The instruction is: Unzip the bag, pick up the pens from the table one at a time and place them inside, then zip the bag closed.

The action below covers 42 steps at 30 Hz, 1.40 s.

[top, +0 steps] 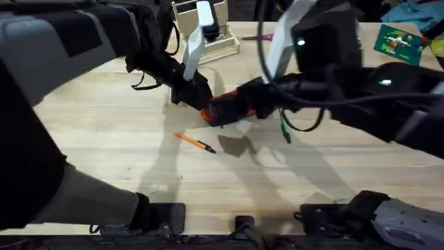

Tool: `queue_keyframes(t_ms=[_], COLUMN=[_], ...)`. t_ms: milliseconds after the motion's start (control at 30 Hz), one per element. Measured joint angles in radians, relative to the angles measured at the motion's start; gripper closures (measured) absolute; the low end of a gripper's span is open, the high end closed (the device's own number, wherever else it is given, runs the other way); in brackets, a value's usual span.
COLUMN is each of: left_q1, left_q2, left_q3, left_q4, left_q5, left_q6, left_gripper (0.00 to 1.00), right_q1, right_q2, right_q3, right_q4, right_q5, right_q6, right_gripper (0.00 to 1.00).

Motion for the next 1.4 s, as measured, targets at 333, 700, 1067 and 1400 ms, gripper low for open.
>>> queue_keyframes(t_ms=[333,700,1067,1400], left_q1=[0.000,0.000,-0.001,-0.001], left_q2=[0.000,0.000,0.000,-0.001], left_q3=[0.000,0.000,0.001,0.088], left_q4=[0.001,-0.001,0.024,-0.072], left_q5=[0.000,0.004,-0.015,-0.039], left_q6=[0.000,-0.008,-0.008,-0.049], left_gripper=[0.959,0.019,0.008,0.007], right_q1=[-0.101,-0.106,-0.106,-0.106], right_q2=[-0.133,-0.135,-0.135,-0.136], right_q3=[0.000,0.000,0.058,0.233], right_q4=[-0.203,-0.204,-0.276,-0.396], right_q5=[-0.004,-0.004,-0.004,-0.004], right_q6=[-0.045,-0.151,-0.266,-0.432], right_gripper=[0.004,0.004,0.004,0.005])
